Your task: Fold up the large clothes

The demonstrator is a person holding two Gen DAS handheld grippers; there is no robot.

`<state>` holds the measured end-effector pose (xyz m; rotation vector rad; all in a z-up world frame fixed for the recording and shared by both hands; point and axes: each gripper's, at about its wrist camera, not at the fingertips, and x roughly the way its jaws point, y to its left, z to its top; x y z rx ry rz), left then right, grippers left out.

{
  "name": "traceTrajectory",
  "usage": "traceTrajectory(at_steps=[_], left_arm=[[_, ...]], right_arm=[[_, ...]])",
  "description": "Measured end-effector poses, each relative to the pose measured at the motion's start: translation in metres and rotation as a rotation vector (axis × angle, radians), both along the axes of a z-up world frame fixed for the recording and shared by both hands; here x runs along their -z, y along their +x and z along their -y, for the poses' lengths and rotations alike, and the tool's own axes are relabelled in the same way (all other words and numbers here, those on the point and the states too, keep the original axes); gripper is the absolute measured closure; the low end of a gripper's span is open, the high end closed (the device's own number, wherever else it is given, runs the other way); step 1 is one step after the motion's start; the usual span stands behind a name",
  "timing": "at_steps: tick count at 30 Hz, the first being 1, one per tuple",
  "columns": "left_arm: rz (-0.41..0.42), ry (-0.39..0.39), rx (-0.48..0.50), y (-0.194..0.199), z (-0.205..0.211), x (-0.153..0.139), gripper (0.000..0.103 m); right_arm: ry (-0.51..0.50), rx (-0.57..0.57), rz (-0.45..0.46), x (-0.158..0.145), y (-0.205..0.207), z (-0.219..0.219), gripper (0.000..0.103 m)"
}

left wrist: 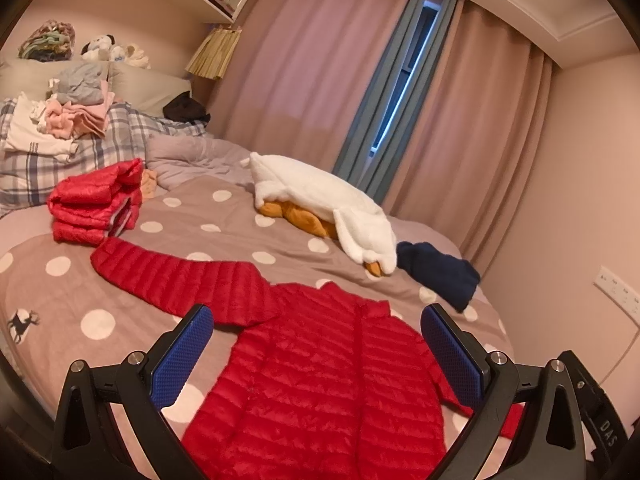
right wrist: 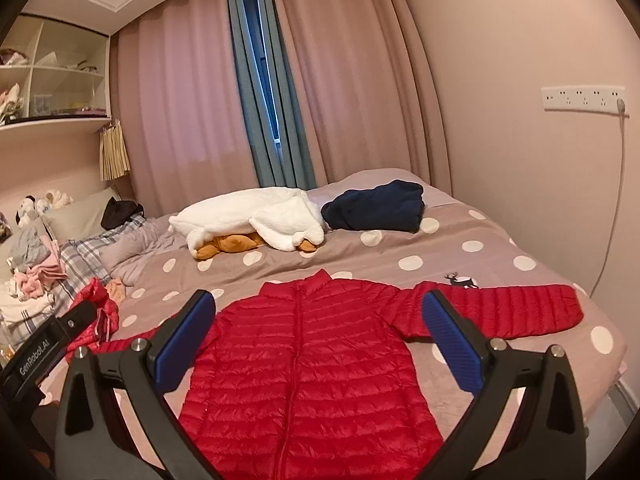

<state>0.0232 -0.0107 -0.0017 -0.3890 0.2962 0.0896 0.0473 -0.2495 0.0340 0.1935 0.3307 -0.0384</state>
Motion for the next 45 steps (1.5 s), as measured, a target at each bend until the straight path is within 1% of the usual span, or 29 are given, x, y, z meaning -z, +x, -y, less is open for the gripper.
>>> traceTrajectory(at_steps=[4, 7, 10, 11, 14, 16, 19, 21, 22, 23, 24, 25, 28, 30, 32, 34, 36, 37, 38, 39, 40, 41, 42, 43, 45], left_arm=[[-0.007, -0.001, -0.032, 0.008, -0.002, 0.002, 0.001], [-0.045, -0.038, -0.047, 0.017, -0.004, 0.009, 0.001], [-0.093, -0.066, -0.053, 0.025, -0.01, 0.015, 0.001], [-0.13, -0.074, -0.056, 0.027, -0.009, 0.018, 0.001], [-0.191, -0.1, -0.075, 0.034, -0.01, 0.025, 0.001], [-0.193, -0.122, -0.08, 0.04, -0.011, 0.03, 0.001], [-0.184, -0.149, -0.057, 0.056, -0.019, 0.038, 0.001], [-0.141, -0.175, -0.056, 0.067, -0.028, 0.047, 0.001], [-0.138, -0.189, -0.064, 0.072, -0.033, 0.052, 0.001], [-0.137, -0.2, -0.077, 0.08, -0.039, 0.058, 0.001], [-0.146, -0.202, -0.088, 0.088, -0.045, 0.065, 0.001], [-0.16, -0.2, -0.093, 0.096, -0.05, 0.072, 0.001], [-0.222, -0.213, -0.106, 0.12, -0.071, 0.1, 0.001], [-0.298, -0.244, -0.128, 0.136, -0.087, 0.124, 0.001], [-0.385, -0.26, -0.134, 0.15, -0.102, 0.148, 0.007], [-0.452, -0.279, -0.116, 0.159, -0.113, 0.167, 0.007], [-0.482, -0.32, -0.042, 0.168, -0.122, 0.187, 0.007], [-0.518, -0.36, 0.006, 0.171, -0.123, 0.2, 0.01], [-0.547, -0.393, 0.016, 0.173, -0.125, 0.208, 0.013], [-0.58, -0.432, 0.022, 0.175, -0.125, 0.214, 0.013], [-0.592, -0.458, 0.038, 0.179, -0.123, 0.218, 0.013], [-0.575, -0.462, 0.062, 0.183, -0.12, 0.217, 0.013], [-0.558, -0.456, 0.071, 0.188, -0.118, 0.216, 0.013], [-0.545, -0.451, 0.069, 0.192, -0.117, 0.216, 0.013], [-0.509, -0.49, 0.035, 0.201, -0.123, 0.22, 0.013]], right_arm=[[0.013, 0.035, -0.036, 0.007, 0.014, 0.003, 0.0], [0.029, 0.059, -0.056, 0.011, 0.022, 0.007, 0.0], [0.063, 0.047, -0.075, 0.014, 0.028, 0.013, 0.0], [0.075, 0.045, -0.069, 0.014, 0.029, 0.014, 0.0], [0.088, 0.068, -0.043, 0.015, 0.032, 0.02, 0.001], [0.1, 0.088, -0.038, 0.017, 0.036, 0.025, 0.001], [0.15, 0.098, -0.006, 0.023, 0.044, 0.042, 0.002], [0.176, 0.148, 0.013, 0.029, 0.051, 0.056, 0.001], [0.175, 0.19, 0.04, 0.033, 0.054, 0.065, 0.0], [0.162, 0.228, 0.066, 0.037, 0.056, 0.072, 0.0], [0.129, 0.287, 0.085, 0.043, 0.06, 0.08, 0.0], [0.1, 0.337, 0.079, 0.046, 0.064, 0.087, 0.0], [0.022, 0.464, 0.025, 0.064, 0.083, 0.114, 0.0], [0.035, 0.524, -0.012, 0.075, 0.092, 0.134, 0.0], [0.108, 0.536, -0.073, 0.09, 0.101, 0.16, 0.001], [0.187, 0.569, -0.117, 0.107, 0.106, 0.188, 0.0], [0.257, 0.582, -0.148, 0.122, 0.109, 0.21, 0.003], [0.299, 0.608, -0.172, 0.131, 0.108, 0.222, 0.003], [0.337, 0.633, -0.191, 0.138, 0.108, 0.233, 0.004], [0.38, 0.654, -0.21, 0.145, 0.108, 0.243, 0.006], [0.416, 0.665, -0.224, 0.15, 0.107, 0.25, 0.01], [0.452, 0.683, -0.243, 0.156, 0.105, 0.259, 0.013], [0.457, 0.701, -0.257, 0.157, 0.104, 0.26, 0.014], [0.445, 0.718, -0.263, 0.158, 0.103, 0.263, 0.015], [0.389, 0.764, -0.277, 0.159, 0.098, 0.267, 0.016]])
